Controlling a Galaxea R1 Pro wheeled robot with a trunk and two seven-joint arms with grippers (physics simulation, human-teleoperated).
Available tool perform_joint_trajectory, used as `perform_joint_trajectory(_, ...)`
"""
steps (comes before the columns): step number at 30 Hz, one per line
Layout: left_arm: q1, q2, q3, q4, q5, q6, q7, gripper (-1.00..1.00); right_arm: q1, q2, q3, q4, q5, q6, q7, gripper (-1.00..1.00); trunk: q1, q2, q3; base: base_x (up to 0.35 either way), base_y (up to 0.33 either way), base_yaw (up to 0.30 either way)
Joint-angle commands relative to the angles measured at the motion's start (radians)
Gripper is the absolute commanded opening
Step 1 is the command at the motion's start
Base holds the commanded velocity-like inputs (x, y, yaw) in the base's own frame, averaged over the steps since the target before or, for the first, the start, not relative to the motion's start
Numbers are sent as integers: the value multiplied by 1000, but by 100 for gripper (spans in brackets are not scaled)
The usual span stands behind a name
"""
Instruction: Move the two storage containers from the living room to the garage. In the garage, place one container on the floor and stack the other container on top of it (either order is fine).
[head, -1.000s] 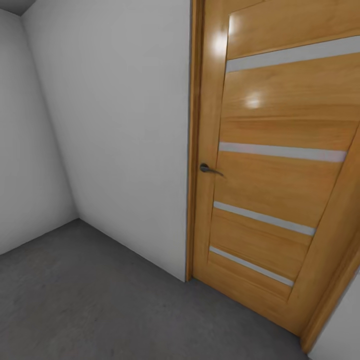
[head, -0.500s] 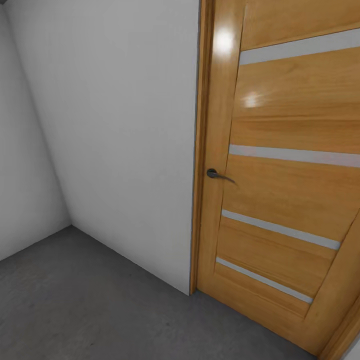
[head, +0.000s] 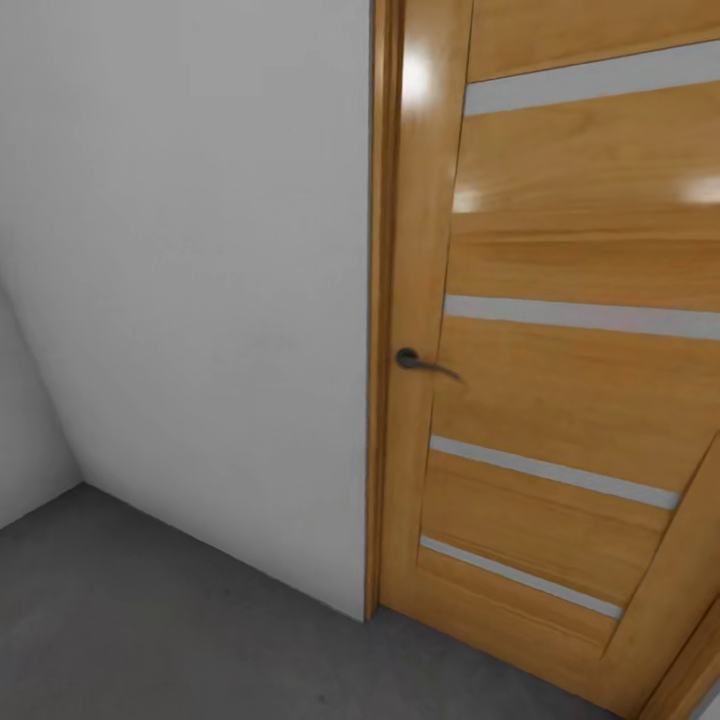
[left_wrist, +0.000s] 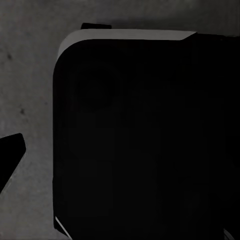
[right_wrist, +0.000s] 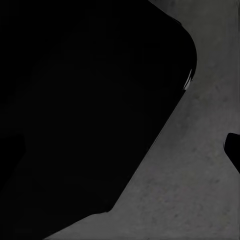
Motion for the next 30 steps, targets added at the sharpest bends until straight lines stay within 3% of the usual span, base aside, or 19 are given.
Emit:
perform_joint_trajectory(1, 0, 0, 1, 0, 7, -3, -1, 100, 0, 0, 3, 0, -4, -2, 1, 100, 1, 0, -1, 323, 168, -246)
perform_joint_trajectory(8, 0, 0, 0, 0, 6, -4, 0, 100, 0, 0, 3, 0, -4, -2, 2, 100, 1, 0, -1, 250, 79, -246)
perform_joint_trajectory(30, 0, 0, 0, 0, 6, -12, -1, 100, 0, 0, 3, 0, -4, -2, 1, 100, 1, 0, -1, 33, 12, -238)
